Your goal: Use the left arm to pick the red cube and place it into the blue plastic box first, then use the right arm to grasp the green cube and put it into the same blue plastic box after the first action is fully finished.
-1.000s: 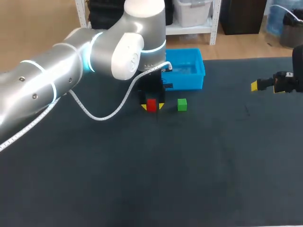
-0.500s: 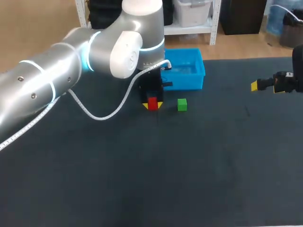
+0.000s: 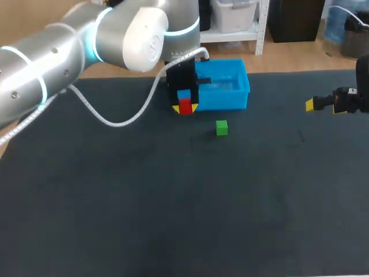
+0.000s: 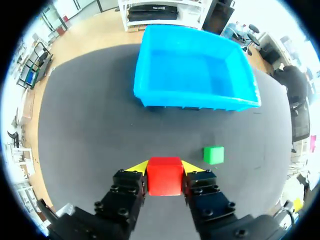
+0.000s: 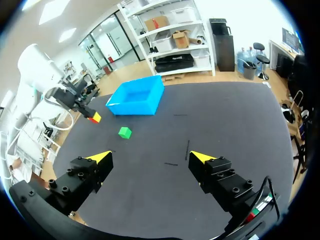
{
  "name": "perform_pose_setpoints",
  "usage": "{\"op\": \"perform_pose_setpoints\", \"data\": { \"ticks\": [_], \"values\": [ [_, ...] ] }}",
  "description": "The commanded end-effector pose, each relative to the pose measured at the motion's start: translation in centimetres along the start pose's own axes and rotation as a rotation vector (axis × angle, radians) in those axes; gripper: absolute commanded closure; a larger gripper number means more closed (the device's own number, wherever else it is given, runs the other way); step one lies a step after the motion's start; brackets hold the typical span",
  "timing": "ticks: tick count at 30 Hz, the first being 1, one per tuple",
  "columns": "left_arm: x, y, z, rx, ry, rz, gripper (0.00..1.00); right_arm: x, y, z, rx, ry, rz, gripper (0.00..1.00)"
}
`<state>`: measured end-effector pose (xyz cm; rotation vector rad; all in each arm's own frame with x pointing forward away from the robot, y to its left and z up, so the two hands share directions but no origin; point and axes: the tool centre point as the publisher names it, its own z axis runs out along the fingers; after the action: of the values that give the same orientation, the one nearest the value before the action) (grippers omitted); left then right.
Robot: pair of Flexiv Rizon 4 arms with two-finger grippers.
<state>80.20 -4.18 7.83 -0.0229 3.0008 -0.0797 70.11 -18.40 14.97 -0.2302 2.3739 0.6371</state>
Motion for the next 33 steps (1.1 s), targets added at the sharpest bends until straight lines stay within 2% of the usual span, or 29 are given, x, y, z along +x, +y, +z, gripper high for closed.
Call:
{"op": "perform_pose_setpoints", "data": {
  "ticks": [1, 8, 11, 15, 17, 18, 20, 24, 25, 27, 33],
  "values": [
    [1.5, 0.7, -2.8, 0.008, -0.059, 0.005, 1.0, 0.0, 0.0, -0.1, 0.0, 0.0, -0.001, 0.0],
    [1.9, 1.1, -3.3, 0.008, -0.08, 0.015, 1.0, 0.0, 0.0, -0.1, 0.0, 0.0, -0.001, 0.0],
    [1.8, 1.3, -3.4, 0.038, -0.114, 0.075, 1.0, 0.0, 0.0, -0.1, 0.0, 0.0, -0.001, 0.0],
    [1.1, 1.6, -4.1, 0.1, -0.188, 0.201, 1.0, 0.0, 0.0, -0.1, 0.0, 0.0, -0.001, 0.0],
    [0.9, 1.9, -4.5, 0.081, -0.2, 0.215, 1.0, 0.0, 0.0, -0.1, 0.0, 0.0, -0.001, 0.0],
    [0.8, 2.0, -4.8, 0.102, -0.207, 0.243, 1.0, 0.0, 0.0, -0.1, 0.0, 0.0, -0.001, 0.0],
    [0.7, 2.1, -5.2, 0.084, -0.215, 0.273, 1.0, 0.0, 0.0, -0.1, 0.0, 0.0, -0.001, 0.0],
    [0.6, 1.9, -5.7, 0.104, -0.25, 0.369, 1.0, 0.0, 0.0, -0.1, 0.0, 0.0, -0.001, 0.0],
    [0.6, 1.8, -5.8, 0.081, -0.244, 0.39, 1.0, 0.0, 0.0, -0.1, 0.0, 0.0, -0.001, 0.0],
    [0.5, 1.8, -5.7, 0.104, -0.249, 0.41, 1.0, 0.0, 0.0, -0.1, 0.0, 0.0, -0.001, 0.0],
    [0.4, 1.6, -5.5, 0.103, -0.24, 0.436, 1.0, 0.0, 0.0, -0.1, 0.0, 0.0, -0.001, 0.0]
  ]
}}
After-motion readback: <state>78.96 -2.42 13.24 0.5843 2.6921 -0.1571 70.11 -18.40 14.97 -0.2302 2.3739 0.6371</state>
